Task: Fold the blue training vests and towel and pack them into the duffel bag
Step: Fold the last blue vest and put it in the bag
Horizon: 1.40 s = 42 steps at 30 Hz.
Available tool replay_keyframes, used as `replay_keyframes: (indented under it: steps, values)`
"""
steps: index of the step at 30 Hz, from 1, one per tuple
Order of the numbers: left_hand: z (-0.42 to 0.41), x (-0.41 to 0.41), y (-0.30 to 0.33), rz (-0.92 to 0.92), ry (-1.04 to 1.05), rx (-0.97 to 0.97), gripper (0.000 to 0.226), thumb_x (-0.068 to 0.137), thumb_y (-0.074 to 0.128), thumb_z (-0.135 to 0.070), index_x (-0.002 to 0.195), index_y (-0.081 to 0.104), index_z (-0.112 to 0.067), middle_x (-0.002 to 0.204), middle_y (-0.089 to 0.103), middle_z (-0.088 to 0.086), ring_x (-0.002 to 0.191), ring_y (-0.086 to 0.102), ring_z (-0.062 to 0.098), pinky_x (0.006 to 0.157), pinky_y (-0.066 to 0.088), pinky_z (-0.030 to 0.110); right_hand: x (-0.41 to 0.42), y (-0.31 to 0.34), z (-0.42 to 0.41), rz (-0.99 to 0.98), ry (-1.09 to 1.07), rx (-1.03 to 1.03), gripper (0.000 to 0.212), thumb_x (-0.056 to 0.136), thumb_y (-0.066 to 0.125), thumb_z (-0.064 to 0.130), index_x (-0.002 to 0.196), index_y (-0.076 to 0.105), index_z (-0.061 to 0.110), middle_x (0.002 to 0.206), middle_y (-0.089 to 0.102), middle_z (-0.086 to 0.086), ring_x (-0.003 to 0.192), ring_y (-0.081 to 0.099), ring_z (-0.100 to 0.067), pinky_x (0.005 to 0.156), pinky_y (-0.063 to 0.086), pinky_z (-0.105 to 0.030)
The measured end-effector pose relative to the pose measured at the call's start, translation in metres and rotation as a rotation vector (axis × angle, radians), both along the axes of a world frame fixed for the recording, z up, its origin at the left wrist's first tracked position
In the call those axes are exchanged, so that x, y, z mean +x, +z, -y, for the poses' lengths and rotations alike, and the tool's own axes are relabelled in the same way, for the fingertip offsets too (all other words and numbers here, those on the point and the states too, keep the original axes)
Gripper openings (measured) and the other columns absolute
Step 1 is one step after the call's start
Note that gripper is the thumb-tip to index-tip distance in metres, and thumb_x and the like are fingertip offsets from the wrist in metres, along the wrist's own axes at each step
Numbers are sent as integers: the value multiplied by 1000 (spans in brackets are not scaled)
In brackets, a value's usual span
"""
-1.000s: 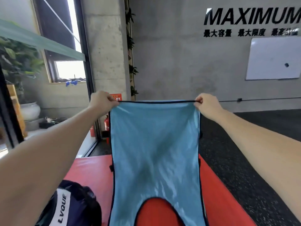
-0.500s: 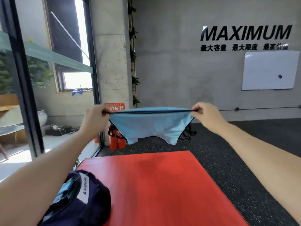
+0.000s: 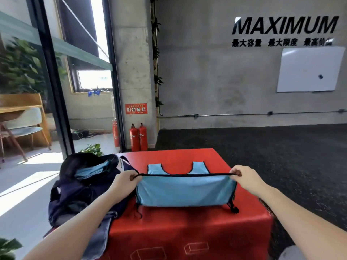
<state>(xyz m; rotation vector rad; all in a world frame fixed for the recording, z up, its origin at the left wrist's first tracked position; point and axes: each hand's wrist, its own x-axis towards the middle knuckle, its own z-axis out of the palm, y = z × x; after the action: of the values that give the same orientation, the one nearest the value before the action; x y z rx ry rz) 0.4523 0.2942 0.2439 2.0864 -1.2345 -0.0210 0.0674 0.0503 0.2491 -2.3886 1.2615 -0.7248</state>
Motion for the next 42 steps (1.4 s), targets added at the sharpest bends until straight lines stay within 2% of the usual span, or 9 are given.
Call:
replay_keyframes:
  steps: [6, 12, 19, 23, 31, 34, 37, 39, 42]
  values:
    - [7, -8, -4, -68, 42, -95, 19, 94, 66, -26, 82, 67, -12, 74, 67, 2, 76, 63, 19, 67, 44, 25, 2, 5, 6, 37, -5, 51, 18, 89, 72, 14, 82, 69, 31, 87, 69, 8, 86, 64, -12, 67, 40, -23]
    - [45, 4, -32, -155, 91, -111, 13, 96, 61, -19, 86, 67, -12, 75, 69, 3, 74, 64, 22, 66, 47, 29, 35, -19, 43, 79, 8, 118, 19, 89, 72, 11, 84, 69, 29, 87, 67, 17, 85, 57, 4, 70, 36, -8]
    - [76, 20, -133, -263, 145, 143, 23, 95, 60, -18, 75, 60, -28, 72, 66, -4, 57, 59, 12, 49, 44, 25, 63, -135, 76, -156, 34, 248, 21, 89, 72, 20, 81, 64, 37, 89, 69, 16, 94, 64, -10, 81, 44, -26]
    - [88, 25, -149, -127, 137, 180, 31, 95, 62, -27, 69, 47, -34, 71, 61, -11, 68, 58, 17, 60, 43, 32, 76, -148, 89, -184, 75, 232, 3, 93, 70, 26, 95, 70, 28, 95, 70, 12, 94, 63, -9, 82, 46, -25]
    - [97, 28, -157, 157, 152, 283, 26, 102, 48, -38, 81, 42, -24, 82, 52, -8, 72, 55, 19, 61, 37, 35, 78, -162, 94, -272, 103, 98, 5, 101, 58, 31, 101, 61, 28, 99, 61, 11, 90, 58, -12, 81, 46, -32]
    - [97, 27, -166, 341, 119, 294, 26, 98, 56, -35, 81, 47, -17, 76, 49, -3, 58, 57, 26, 48, 31, 30, 81, -181, 86, -306, 69, -105, 14, 103, 51, 31, 107, 60, 21, 101, 58, 5, 83, 59, -17, 72, 50, -34]
    - [94, 24, -167, 398, 153, 327, 30, 97, 54, -39, 78, 45, -18, 72, 53, -1, 54, 59, 28, 47, 31, 29, 82, -195, 77, -339, 80, -361, 28, 97, 52, 41, 94, 65, 16, 86, 61, 2, 70, 63, -20, 53, 53, -34]
    - [92, 22, -164, 417, 188, 339, 32, 100, 47, -42, 78, 43, -20, 71, 57, 0, 59, 62, 30, 50, 35, 32, 82, -192, 76, -383, 77, -438, 42, 97, 46, 55, 87, 62, 18, 74, 59, 5, 57, 59, -17, 40, 45, -30]
    - [92, 21, -164, 435, 199, 361, 33, 103, 40, -44, 80, 41, -20, 60, 48, -5, 56, 55, 28, 52, 33, 34, 81, -187, 75, -390, 75, -481, 58, 101, 27, 64, 75, 51, 18, 54, 41, 11, 40, 34, -14, 34, 20, -25]
